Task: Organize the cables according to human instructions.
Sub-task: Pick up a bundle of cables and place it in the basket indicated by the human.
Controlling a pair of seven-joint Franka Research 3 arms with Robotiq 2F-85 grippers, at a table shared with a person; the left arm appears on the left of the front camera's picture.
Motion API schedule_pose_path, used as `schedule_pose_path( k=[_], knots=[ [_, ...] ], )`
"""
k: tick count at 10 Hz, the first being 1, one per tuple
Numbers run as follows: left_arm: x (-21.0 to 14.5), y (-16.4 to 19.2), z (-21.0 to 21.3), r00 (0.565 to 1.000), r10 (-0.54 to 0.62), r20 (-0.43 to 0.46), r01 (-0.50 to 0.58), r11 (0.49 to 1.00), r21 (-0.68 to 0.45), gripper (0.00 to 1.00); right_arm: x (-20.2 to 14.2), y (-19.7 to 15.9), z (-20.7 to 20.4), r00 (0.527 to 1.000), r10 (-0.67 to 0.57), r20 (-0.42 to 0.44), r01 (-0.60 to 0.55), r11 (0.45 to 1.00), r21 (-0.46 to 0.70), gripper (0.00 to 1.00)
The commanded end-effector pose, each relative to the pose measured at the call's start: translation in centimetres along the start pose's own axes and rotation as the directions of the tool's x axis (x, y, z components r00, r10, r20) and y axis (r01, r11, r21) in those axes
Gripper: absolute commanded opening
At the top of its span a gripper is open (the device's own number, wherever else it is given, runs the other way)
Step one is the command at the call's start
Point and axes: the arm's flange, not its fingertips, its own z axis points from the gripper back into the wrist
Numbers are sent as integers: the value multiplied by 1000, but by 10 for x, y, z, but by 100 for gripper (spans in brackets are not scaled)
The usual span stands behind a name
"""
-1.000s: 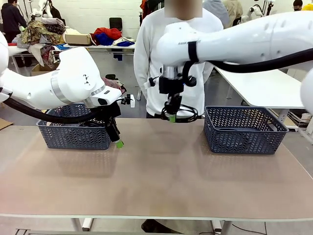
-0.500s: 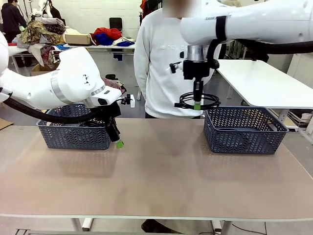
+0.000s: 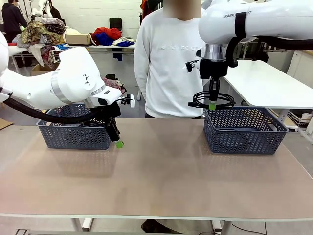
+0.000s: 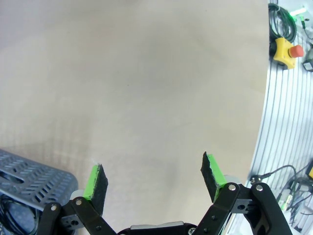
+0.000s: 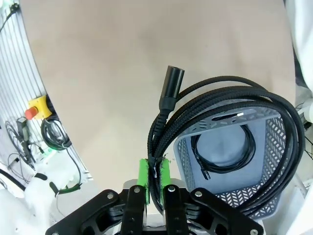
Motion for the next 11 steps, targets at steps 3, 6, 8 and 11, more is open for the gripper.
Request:
schedule_pose_path(
  k=[3,6,8,11],
  knots=[
    [-1,0,0,1000,2,1,-2,1000,1,100,5,1,5,1000,10,-4,-10,1000,9,0],
    [-1,0,0,1000,2,1,-2,1000,1,100,3,3,-1,1000,8,-5,-8,1000,6,11],
    [-1,0,0,1000,2,1,-2,1000,1,100,-23,-2,-4,998,56,16,-55,998,-30,11],
    [-1,0,0,1000,2,1,-2,1000,1,100,-67,-5,-12,999,40,32,-38,998,-46,11]
  ],
)
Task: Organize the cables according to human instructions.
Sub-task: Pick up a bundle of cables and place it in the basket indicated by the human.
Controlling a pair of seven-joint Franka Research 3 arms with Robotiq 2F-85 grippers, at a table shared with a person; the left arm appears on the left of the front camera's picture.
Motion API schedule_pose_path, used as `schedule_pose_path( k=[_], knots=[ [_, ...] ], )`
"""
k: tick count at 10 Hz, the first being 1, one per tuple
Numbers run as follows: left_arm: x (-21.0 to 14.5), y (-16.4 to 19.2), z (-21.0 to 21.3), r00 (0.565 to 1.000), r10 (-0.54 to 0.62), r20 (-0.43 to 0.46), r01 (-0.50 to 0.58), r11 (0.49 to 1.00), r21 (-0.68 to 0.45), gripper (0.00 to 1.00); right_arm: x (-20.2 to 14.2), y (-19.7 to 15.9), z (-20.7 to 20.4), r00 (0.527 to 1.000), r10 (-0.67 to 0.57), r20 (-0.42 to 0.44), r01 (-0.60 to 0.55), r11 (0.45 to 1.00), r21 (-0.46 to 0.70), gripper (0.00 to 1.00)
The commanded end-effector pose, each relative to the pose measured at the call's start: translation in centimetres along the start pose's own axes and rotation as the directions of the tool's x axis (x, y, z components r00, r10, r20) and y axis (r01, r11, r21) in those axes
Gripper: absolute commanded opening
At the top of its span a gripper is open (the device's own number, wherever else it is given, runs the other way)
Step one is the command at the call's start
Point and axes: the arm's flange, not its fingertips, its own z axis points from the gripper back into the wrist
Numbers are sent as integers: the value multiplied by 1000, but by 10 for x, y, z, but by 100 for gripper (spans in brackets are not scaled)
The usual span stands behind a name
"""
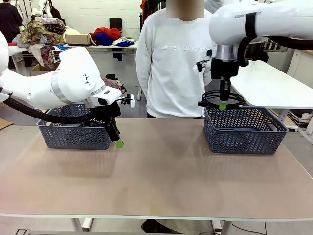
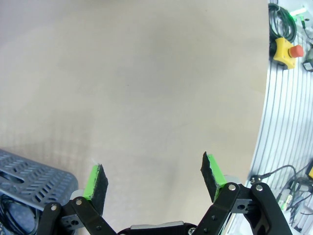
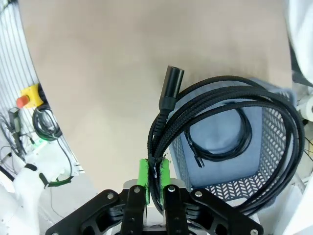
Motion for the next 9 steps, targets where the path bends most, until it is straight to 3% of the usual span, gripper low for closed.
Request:
schedule_pose_path(
  k=[1,5,9],
  knots=[
    [-1,0,1,1000,2,1,-2,1000,1,100,-36,7,-17,999,38,33,-37,999,-24,11],
    [-1,0,1,1000,2,1,-2,1000,1,100,-77,-22,-36,997,49,56,-47,998,-35,11],
    [-1,0,1,1000,2,1,-2,1000,1,100,-83,-62,-44,994,99,39,-98,995,-34,11]
  ],
)
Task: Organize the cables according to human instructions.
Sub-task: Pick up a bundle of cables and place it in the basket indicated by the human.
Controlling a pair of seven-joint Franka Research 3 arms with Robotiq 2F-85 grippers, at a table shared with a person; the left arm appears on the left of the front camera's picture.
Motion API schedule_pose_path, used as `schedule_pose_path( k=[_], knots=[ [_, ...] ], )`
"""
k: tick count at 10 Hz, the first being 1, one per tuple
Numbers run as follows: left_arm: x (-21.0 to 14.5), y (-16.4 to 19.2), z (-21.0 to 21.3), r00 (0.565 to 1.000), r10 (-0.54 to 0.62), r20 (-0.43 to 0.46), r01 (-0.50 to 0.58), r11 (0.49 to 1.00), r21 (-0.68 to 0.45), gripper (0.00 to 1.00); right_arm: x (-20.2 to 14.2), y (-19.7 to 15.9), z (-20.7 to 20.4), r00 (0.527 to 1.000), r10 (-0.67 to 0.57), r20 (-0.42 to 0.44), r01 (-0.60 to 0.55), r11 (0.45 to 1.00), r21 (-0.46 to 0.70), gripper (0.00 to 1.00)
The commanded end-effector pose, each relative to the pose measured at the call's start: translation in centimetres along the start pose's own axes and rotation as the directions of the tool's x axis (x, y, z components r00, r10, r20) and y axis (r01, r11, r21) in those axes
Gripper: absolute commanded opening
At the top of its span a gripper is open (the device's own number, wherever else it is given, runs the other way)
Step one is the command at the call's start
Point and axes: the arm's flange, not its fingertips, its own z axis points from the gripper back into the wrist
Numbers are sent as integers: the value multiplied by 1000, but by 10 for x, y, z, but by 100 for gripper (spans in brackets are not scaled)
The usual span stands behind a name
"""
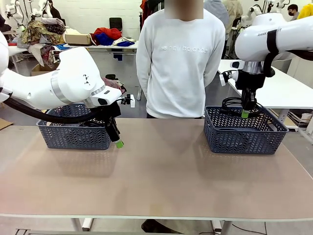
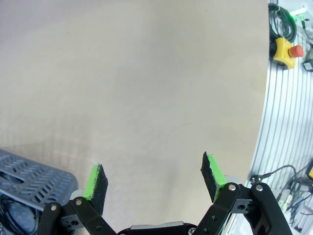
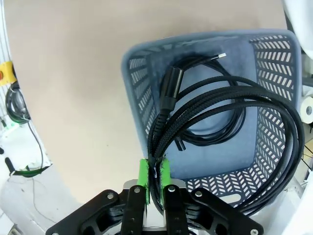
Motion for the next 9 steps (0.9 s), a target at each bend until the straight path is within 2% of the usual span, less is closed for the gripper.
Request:
schedule_pose_path(
  k=[1,7,8,9],
  knots=[
    [-1,0,1,1000,2,1,-2,1000,1,100,-1,-20,3,999,42,4,-42,999,7,11],
    [-1,0,1,1000,2,1,-2,1000,1,100,1,-38,-1,1000,24,-15,-23,999,48,11],
    [-1,0,1,1000,2,1,-2,1000,1,100,1,-39,-3,1000,16,-19,-15,998,63,25],
    [-1,0,1,1000,2,1,-2,1000,1,100,1,-40,-4,1000,-1,-25,2,998,62,31]
  ],
)
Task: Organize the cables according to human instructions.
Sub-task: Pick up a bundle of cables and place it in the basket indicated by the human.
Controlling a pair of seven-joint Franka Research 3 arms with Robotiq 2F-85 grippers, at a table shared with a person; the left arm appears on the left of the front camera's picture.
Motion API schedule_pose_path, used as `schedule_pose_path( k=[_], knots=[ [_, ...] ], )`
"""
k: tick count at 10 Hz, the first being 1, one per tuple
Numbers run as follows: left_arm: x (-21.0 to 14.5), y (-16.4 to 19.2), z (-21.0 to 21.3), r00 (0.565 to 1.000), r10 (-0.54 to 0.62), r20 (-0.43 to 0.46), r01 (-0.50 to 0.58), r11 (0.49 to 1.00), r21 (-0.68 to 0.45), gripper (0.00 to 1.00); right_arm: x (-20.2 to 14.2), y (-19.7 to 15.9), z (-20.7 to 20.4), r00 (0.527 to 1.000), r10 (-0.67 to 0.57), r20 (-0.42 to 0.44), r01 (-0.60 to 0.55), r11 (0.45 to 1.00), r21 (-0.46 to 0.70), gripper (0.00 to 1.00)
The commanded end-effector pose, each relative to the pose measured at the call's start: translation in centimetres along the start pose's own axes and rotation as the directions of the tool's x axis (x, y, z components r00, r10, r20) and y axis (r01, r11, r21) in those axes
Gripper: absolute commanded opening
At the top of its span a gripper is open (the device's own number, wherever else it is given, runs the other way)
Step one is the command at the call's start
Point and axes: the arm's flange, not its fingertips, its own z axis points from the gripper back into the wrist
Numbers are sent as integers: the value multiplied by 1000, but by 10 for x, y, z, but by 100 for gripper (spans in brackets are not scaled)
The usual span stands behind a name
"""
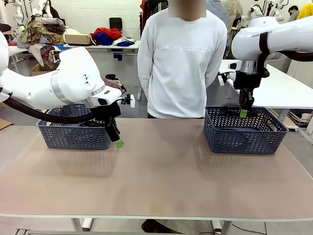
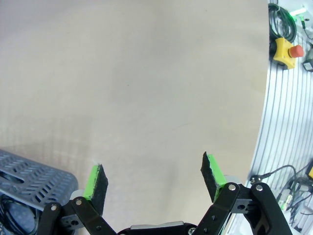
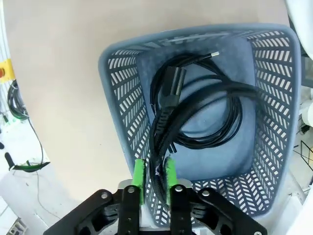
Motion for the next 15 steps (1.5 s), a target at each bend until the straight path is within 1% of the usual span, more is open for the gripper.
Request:
schedule_pose_path(
  k=[1,2,3,4,5,6,7,8,9,11,12,15],
  knots=[
    [-1,0,1,1000,2,1,-2,1000,1,100,0,-8,5,1000,-9,-7,9,1000,12,45],
    [-1,0,1,1000,2,1,-2,1000,1,100,1,-8,5,1000,-13,-7,14,1000,13,51],
    [-1,0,1,1000,2,1,-2,1000,1,100,1,-8,5,1000,-17,-2,17,1000,17,64],
    [-1,0,1,1000,2,1,-2,1000,1,100,1,-6,6,1000,-20,5,20,1000,19,71],
    [-1,0,1,1000,2,1,-2,1000,1,100,0,-5,7,1000,-22,8,22,1000,22,84],
    [-1,0,1,1000,2,1,-2,1000,1,100,-1,-4,7,1000,-28,6,28,999,24,75],
    [-1,0,1,1000,2,1,-2,1000,1,100,-1,-3,7,999,-32,5,32,999,26,100],
    [-1,0,1,1000,2,1,-2,1000,1,100,-1,-3,7,999,-36,3,36,999,28,95],
    [-1,0,1,1000,2,1,-2,1000,1,100,-2,-2,7,999,-39,0,39,999,31,100],
    [-1,0,1,1000,2,1,-2,1000,1,100,-2,2,10,997,-74,3,74,997,25,100],
    [-1,0,1,1000,2,1,-2,1000,1,100,-3,-1,2,1000,-19,-6,19,1000,22,100],
    [-1,0,1,1000,2,1,-2,1000,1,100,-3,-1,2,1000,-19,-6,19,1000,22,100]
  ],
)
